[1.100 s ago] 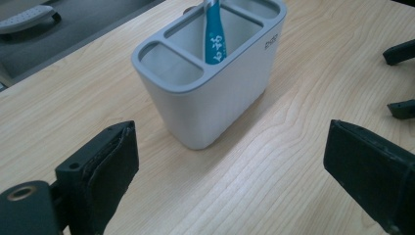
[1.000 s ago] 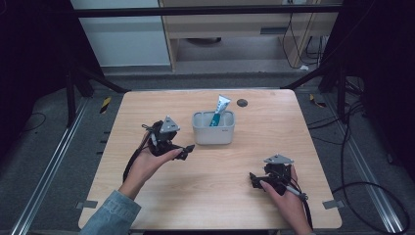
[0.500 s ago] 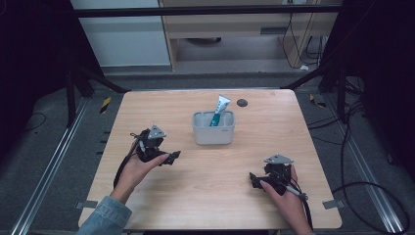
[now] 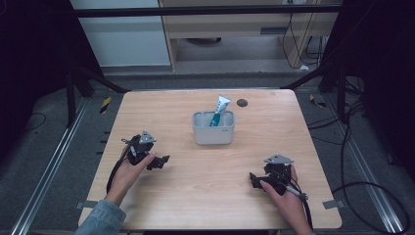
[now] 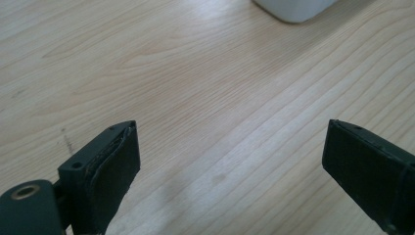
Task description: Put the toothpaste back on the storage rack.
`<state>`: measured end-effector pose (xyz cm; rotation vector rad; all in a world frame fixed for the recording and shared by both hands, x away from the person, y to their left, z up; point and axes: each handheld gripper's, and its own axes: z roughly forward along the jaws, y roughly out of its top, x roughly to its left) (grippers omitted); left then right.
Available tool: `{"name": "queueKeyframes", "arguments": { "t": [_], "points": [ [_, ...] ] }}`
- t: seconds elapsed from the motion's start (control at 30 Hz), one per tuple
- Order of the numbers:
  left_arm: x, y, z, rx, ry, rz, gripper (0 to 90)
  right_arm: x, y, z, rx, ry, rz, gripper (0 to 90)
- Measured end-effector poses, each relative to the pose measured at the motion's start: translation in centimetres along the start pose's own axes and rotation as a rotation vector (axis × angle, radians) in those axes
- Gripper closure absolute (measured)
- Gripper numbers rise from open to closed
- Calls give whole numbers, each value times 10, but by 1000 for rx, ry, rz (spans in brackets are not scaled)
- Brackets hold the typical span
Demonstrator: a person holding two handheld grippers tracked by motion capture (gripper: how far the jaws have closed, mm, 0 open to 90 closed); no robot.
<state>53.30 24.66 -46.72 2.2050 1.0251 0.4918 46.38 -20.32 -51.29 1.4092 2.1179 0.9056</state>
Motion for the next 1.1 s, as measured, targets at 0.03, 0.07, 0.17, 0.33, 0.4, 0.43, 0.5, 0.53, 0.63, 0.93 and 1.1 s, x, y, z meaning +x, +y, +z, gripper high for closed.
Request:
{"name": "queueKeyframes", "arguments": {
  "t": [0.03, 0.07, 0.17, 0.33, 0.4, 0.43, 0.5, 0.53, 0.63, 0.93, 1.1],
  "points": [
    [3, -2, 1, 2, 3, -11, 67, 0, 0, 0, 0, 0, 0, 4],
    [6, -4, 2, 5, 8, -22, 67, 0, 0, 0, 0, 0, 0, 3],
    [15, -10, 3, 8, 59, -45, 85, 0, 0, 0, 0, 0, 0, 3],
    [29, -19, 7, 22, 89, -89, 93, 0, 0, 0, 0, 0, 0, 4],
    [33, -21, 9, 25, 93, -88, 92, 0, 0, 0, 0, 0, 0, 4],
    [34, -22, 10, 23, 89, -92, 92, 0, 0, 0, 0, 0, 0, 3],
    [38, -24, 13, 19, 82, -106, 89, 0, 0, 0, 0, 0, 0, 4],
    [41, -25, 15, 13, 74, -126, 87, 0, 0, 0, 0, 0, 0, 3],
    [46, -28, 19, 19, 81, -118, 87, 0, 0, 0, 0, 0, 0, 4],
    [53, -34, 27, -24, 65, -118, 13, 0, 0, 0, 0, 0, 0, 4],
    [53, -34, 27, -20, 65, -124, 0, 0, 0, 0, 0, 0, 0, 4]
  ]
}}
